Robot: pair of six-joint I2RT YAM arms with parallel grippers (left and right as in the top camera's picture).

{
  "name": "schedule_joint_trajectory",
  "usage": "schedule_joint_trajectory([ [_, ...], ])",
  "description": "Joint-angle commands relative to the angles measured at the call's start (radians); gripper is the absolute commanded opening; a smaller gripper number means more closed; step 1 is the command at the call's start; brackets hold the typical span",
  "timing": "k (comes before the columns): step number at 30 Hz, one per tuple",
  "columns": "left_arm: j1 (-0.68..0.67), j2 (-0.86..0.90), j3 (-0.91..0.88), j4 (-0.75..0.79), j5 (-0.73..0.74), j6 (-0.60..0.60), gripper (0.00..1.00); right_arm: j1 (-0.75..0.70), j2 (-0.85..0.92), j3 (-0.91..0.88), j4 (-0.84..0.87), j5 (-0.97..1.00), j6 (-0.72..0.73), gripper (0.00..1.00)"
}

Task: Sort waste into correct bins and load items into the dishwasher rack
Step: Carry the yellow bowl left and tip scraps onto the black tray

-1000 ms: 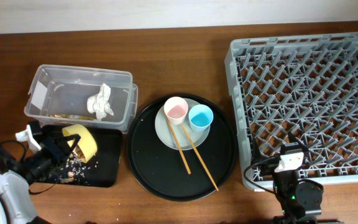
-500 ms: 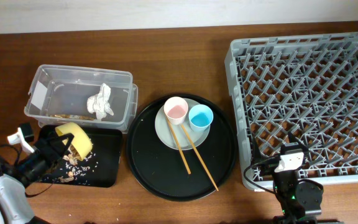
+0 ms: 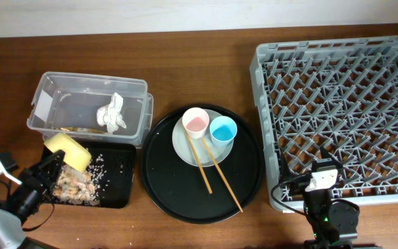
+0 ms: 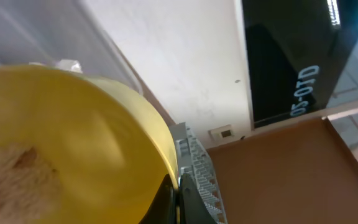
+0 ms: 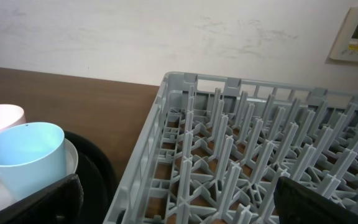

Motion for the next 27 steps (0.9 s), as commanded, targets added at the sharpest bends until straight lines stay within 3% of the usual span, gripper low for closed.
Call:
schedule_joint_trajectory([
  [1,0.005,0.004,-0.011,-0.001,0.075,0.035,0.00,-0.006,-0.004,-0.005,-0.005,0.009,0.008,0.99],
  [5,0.004,0.004,-0.011,-0.055,0.075,-0.039,0.00,-0.006,-0.004,-0.005,-0.005,0.009,0.008,0.99],
  [6,0.004,0.005,-0.011,0.020,0.075,-0.029,0.00,-0.006,-0.004,-0.005,-0.005,0.009,0.008,0.99],
  [7,0.004,0.007,-0.011,0.013,0.075,-0.105,0.00,-0.006,-0.004,-0.005,-0.005,0.009,0.008,0.99],
  [17,-0.005,0.006,-0.011,0.084,0.072,-0.117,0.09,-0.006,-0.004,-0.005,-0.005,0.009,0.008,0.99],
  [19,-0.014,0.006,-0.011,0.085,0.074,-0.119,0.06,-0.006,-0.004,-0.005,-0.005,0.009,0.008,0.99],
  [20,-0.026,0.006,-0.011,0.085,0.050,-0.119,0.01,-0.006,-0.004,-0.005,-0.005,0.009,0.008,0.99],
  [27,-0.207,-0.044,0.054,0.085,-0.238,-0.240,0.01,-0.006,-0.004,-0.005,-0.005,0.009,0.008,0.99],
])
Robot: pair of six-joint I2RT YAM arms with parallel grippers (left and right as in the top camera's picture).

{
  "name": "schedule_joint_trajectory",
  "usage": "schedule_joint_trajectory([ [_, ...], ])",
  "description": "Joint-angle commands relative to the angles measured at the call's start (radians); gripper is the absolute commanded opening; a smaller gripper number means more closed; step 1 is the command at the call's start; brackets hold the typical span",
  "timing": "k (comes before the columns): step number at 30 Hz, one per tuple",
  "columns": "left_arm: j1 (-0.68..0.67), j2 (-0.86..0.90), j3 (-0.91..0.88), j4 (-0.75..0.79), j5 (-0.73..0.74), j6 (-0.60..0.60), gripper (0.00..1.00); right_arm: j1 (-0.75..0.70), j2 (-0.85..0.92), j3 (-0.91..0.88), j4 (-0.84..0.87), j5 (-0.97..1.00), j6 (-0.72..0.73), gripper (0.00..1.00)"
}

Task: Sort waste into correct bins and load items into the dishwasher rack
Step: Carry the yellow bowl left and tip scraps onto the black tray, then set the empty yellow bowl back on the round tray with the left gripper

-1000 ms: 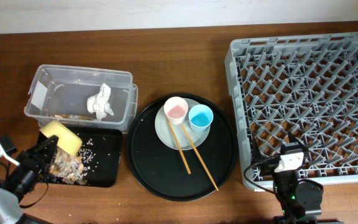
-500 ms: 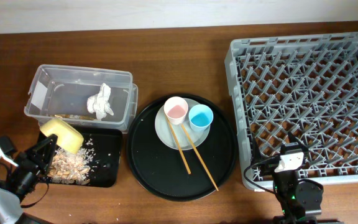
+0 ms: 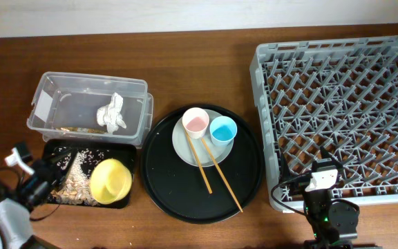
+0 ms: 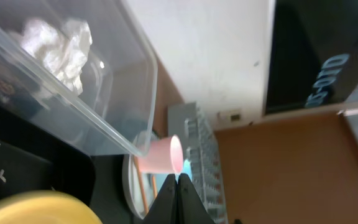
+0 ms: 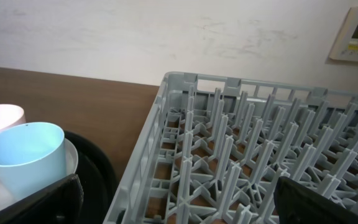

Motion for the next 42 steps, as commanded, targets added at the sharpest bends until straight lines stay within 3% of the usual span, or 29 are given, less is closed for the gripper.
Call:
schedule_joint_trajectory([
  [1,-0.121,-0.077,0.094,0.009,-0.160,-0.098,0.00,-0.006,-0.004,-0.005,-0.005,0.009,0.008,0.99],
  [6,-0.124,-0.162,0.121,0.002,-0.337,-0.171,0.00,-0.006,-0.004,-0.005,-0.005,0.009,0.008,0.99],
  [12,-0.126,-0.159,0.120,-0.113,-0.359,-0.117,0.00,-0.006,-0.004,-0.005,-0.005,0.009,0.008,0.99],
  [14,-0.150,-0.163,0.120,-0.228,-0.472,-0.021,0.07,-0.006,-0.004,-0.005,-0.005,0.009,0.008,0.99],
  [17,-0.246,-0.185,0.120,-0.297,-0.620,-0.007,0.18,-0.006,-0.004,-0.005,-0.005,0.009,0.008,0.99],
  [22,-0.540,-0.275,0.120,-0.277,-0.950,-0.226,0.26,-0.006,-0.004,-0.005,-0.005,0.009,0.008,0.99],
  [28,-1.044,-0.269,0.120,-0.281,-1.431,-0.522,0.26,-0.006,-0.004,-0.005,-0.005,0.009,0.008,0.99],
  [30,-1.135,-0.225,0.119,-0.281,-1.528,-0.611,0.25,-0.006,-0.004,-0.005,-0.005,0.009,0.008,0.99],
  [33,-1.145,-0.118,0.119,-0.264,-1.592,-0.740,0.25,-0.005,-0.004,-0.005,-0.005,0.009,0.008,0.99],
  [42,-1.080,0.079,0.115,-0.122,-1.585,-0.739,0.25,-0.005,-0.004,-0.005,-0.005,0.009,0.008,0.99],
])
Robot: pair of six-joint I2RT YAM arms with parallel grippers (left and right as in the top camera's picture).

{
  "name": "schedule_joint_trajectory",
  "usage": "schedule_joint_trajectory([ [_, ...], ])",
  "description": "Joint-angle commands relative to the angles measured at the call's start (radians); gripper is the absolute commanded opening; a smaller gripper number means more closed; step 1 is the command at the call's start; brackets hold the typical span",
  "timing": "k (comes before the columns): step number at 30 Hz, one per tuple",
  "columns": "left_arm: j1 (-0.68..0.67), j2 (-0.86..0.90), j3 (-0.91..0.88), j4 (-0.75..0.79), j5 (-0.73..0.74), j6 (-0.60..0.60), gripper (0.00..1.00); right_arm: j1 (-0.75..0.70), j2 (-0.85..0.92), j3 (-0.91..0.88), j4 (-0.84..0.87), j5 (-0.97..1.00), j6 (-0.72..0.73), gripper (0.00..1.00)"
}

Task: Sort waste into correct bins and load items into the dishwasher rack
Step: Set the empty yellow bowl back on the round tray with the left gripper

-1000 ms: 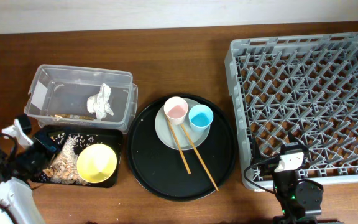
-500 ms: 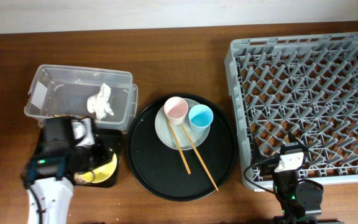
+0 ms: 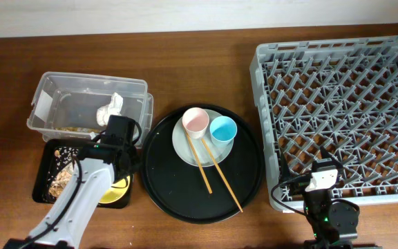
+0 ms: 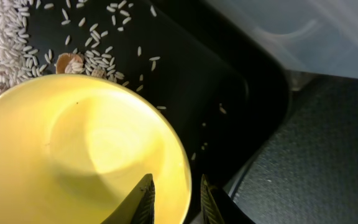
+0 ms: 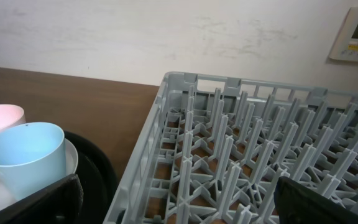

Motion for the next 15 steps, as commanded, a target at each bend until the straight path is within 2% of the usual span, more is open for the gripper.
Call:
schedule_joint_trajectory([
  [1,0.004,0.049,-0.003,0.027,-0.008,-0.014,0.24,-0.005,-0.004,-0.005,-0.005,0.009,0.007,0.99],
  [3,0.004,0.066,-0.026,0.061,0.016,-0.013,0.19,-0.005,-0.004,-0.005,-0.005,0.009,0.007,0.99],
  [12,0.005,0.070,-0.136,0.172,0.011,-0.014,0.19,-0.005,-0.004,-0.005,-0.005,0.009,0.007,0.99],
  [15,0.005,0.070,-0.136,0.176,0.011,-0.013,0.15,-0.005,-0.004,-0.005,-0.005,0.009,0.007,0.99],
])
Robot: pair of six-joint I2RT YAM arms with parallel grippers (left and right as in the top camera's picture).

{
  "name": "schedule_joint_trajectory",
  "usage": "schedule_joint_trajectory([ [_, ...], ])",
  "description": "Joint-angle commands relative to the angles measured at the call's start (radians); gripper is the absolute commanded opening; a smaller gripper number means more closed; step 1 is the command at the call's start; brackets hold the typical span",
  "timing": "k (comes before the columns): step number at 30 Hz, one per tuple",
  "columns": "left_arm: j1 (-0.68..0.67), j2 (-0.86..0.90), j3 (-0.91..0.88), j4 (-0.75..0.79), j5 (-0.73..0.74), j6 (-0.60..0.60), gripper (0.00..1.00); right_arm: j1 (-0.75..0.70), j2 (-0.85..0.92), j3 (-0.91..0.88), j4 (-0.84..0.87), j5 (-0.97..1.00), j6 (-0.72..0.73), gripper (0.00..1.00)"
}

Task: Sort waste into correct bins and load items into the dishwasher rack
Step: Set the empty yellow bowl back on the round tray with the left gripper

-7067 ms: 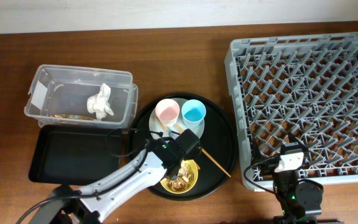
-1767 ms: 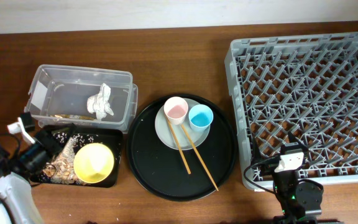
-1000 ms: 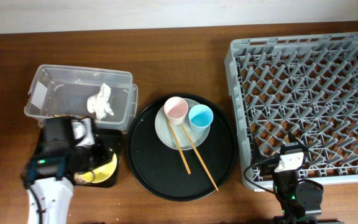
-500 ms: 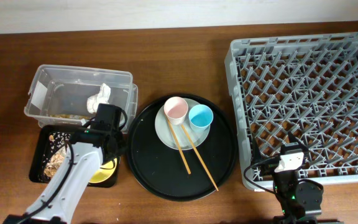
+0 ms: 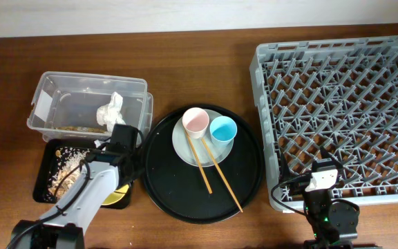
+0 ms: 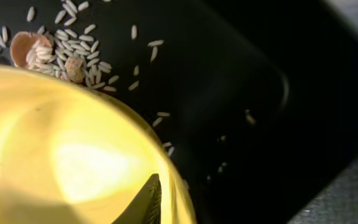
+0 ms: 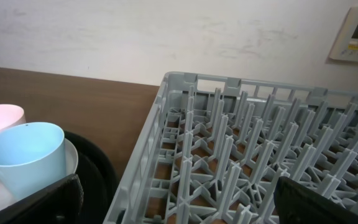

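Note:
A yellow bowl (image 5: 118, 197) (image 6: 61, 155) sits at the right end of the black rectangular tray (image 5: 52, 151), beside rice and food scraps (image 5: 65, 178) (image 6: 73, 59). My left gripper (image 5: 120, 182) (image 6: 166, 202) is down on the bowl's near rim. One finger (image 6: 153, 198) lies inside the bowl; the other is hidden outside the rim. My right gripper (image 7: 179, 205) hangs open at the front edge of the grey dishwasher rack (image 5: 344, 111) (image 7: 241, 143), holding nothing.
A clear bin (image 5: 47, 86) with a crumpled tissue (image 5: 110, 111) stands behind the black tray. The round black tray (image 5: 161, 180) carries a white plate (image 5: 182, 149), a pink cup (image 5: 195, 122), a blue cup (image 5: 223, 129) (image 7: 23, 155) and chopsticks (image 5: 209, 166).
My left gripper stood open astride the bowl's rim; now it is lower and closed on that rim, with the bowl filling more of the wrist view. The right arm has not moved.
My left gripper held the yellow bowl tipped over the black tray's left end. Then the bowl lay empty at the tray's right end and the gripper was off to the far left, shut on nothing. Later it stood open over the bowl's rim, and now grips it.

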Motion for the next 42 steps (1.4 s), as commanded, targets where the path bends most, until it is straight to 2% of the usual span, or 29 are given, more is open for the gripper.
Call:
schedule_joint_trajectory([
  [1,0.003,0.012,-0.010,0.005,0.003,-0.006,0.14,-0.005,-0.004,-0.005,-0.005,0.009,0.007,0.99],
  [5,0.003,0.011,-0.009,0.005,0.003,-0.006,0.00,-0.005,-0.004,-0.005,-0.005,0.009,0.007,0.99],
  [11,0.003,-0.084,0.006,-0.035,0.003,0.002,0.00,-0.005,-0.004,-0.005,-0.005,0.009,0.007,0.99],
  [15,0.007,-0.248,0.035,-0.091,-0.001,0.024,0.01,-0.005,-0.004,-0.005,-0.005,0.009,0.007,0.99],
  [18,0.080,-0.382,0.059,-0.152,0.008,0.055,0.01,-0.005,-0.004,-0.005,-0.005,0.009,0.007,0.99],
  [20,0.171,-0.462,0.069,-0.160,0.115,0.154,0.00,-0.005,-0.004,-0.005,-0.005,0.009,0.007,0.99],
  [21,0.241,-0.497,0.071,-0.153,0.218,0.196,0.00,-0.005,-0.004,-0.005,-0.005,0.009,0.007,0.98],
  [22,0.361,-0.534,0.071,-0.125,0.396,0.262,0.00,-0.005,-0.004,-0.005,-0.005,0.009,0.007,0.99],
  [25,0.545,-0.549,0.071,-0.077,0.643,0.341,0.00,-0.005,-0.004,-0.005,-0.005,0.009,0.007,0.99],
  [27,0.710,-0.549,0.071,-0.021,0.859,0.406,0.00,-0.005,-0.004,-0.005,-0.005,0.009,0.007,0.99],
  [30,0.848,-0.549,0.071,0.010,1.017,0.492,0.00,-0.005,-0.004,-0.005,-0.005,0.009,0.007,0.99],
  [32,0.882,-0.549,0.071,0.008,1.087,0.568,0.00,-0.005,-0.004,-0.005,-0.005,0.009,0.007,0.99],
  [36,0.855,-0.548,0.071,0.007,1.146,0.567,0.04,-0.005,-0.004,-0.005,-0.005,0.009,0.007,0.99],
  [38,0.793,-0.546,0.071,-0.003,1.167,0.564,0.04,-0.005,-0.004,-0.005,-0.005,0.009,0.007,0.99],
  [40,0.658,-0.546,0.071,-0.028,1.149,0.563,0.02,-0.005,-0.004,-0.005,-0.005,0.009,0.007,0.99],
  [42,0.473,-0.546,0.071,-0.040,1.008,0.511,0.01,-0.005,-0.004,-0.005,-0.005,0.009,0.007,0.98],
])
